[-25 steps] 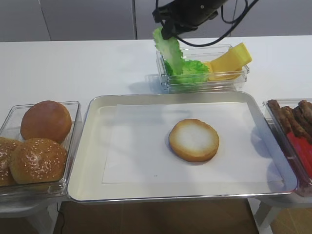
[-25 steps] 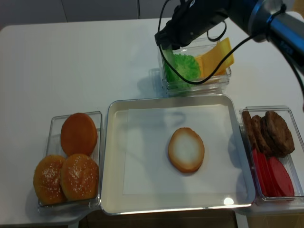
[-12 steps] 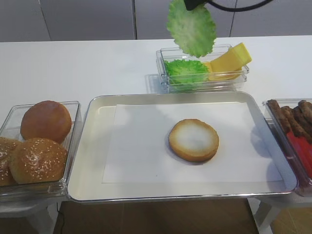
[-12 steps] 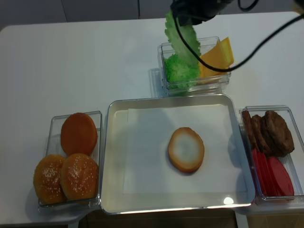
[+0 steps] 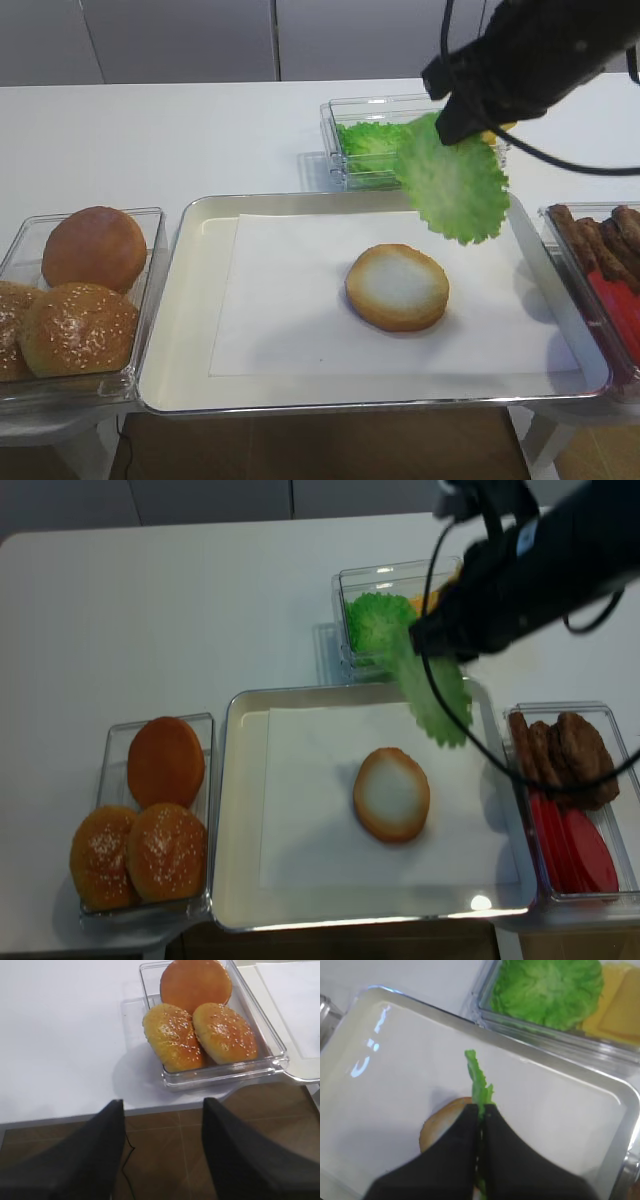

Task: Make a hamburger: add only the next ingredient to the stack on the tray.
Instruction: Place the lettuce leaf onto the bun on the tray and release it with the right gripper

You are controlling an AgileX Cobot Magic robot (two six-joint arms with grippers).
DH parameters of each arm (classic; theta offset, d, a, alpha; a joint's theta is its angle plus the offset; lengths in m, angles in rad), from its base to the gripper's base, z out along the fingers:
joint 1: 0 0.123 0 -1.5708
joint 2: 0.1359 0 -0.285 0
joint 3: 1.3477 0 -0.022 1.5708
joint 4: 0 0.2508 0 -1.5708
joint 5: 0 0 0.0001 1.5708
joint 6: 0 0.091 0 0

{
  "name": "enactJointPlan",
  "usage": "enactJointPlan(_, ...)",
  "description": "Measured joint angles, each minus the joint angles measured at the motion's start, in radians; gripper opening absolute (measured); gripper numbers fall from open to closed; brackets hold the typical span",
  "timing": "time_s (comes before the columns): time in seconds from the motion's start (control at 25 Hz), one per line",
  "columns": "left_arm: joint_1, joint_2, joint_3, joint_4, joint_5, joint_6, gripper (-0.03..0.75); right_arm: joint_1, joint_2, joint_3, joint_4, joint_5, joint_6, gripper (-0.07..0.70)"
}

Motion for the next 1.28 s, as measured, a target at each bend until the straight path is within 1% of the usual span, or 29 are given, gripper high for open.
enactJointPlan(0.08,0.0,0.0,0.0,0.0,0.0,0.0,0.373,0.0,-0.004,0.064,0.0,-0.04,0.0,0.007)
enactJointPlan(0.2,0.0,0.0,0.0,0.0,0.0,0.0,0.373,0.0,-0.004,0.131,-0.005,-0.105,0.0,0.007)
enactJointPlan(0.32,0.0,0.0,0.0,0.0,0.0,0.0,0.373,0.0,-0.004,0.17,-0.018,-0.172,0.0,0.007)
enactJointPlan(0.44,0.0,0.0,0.0,0.0,0.0,0.0,0.373,0.0,0.001,0.184,-0.021,-0.207,0.0,0.007)
enactJointPlan(0.64,0.0,0.0,0.0,0.0,0.0,0.0,0.373,0.0,0.047,0.189,-0.004,-0.215,0.0,0.007)
enactJointPlan(0.72,0.0,0.0,0.0,0.0,0.0,0.0,0.373,0.0,0.062,0.189,0.028,-0.215,-0.011,0.007)
enactJointPlan(0.8,0.0,0.0,0.0,0.0,0.0,0.0,0.373,0.0,0.073,0.189,0.085,-0.214,-0.041,0.007)
enactJointPlan(0.96,0.0,0.0,0.0,0.0,0.0,0.0,0.372,0.0,0.088,0.189,0.163,-0.19,-0.071,0.007)
enactJointPlan(1.16,0.0,0.0,0.0,0.0,0.0,0.0,0.37,0.0,0.09,0.189,0.174,-0.172,-0.071,0.007)
enactJointPlan(1.28,0.0,0.0,0.0,0.0,0.0,0.0,0.37,0.0,0.101,0.189,0.207,-0.146,-0.086,0.007)
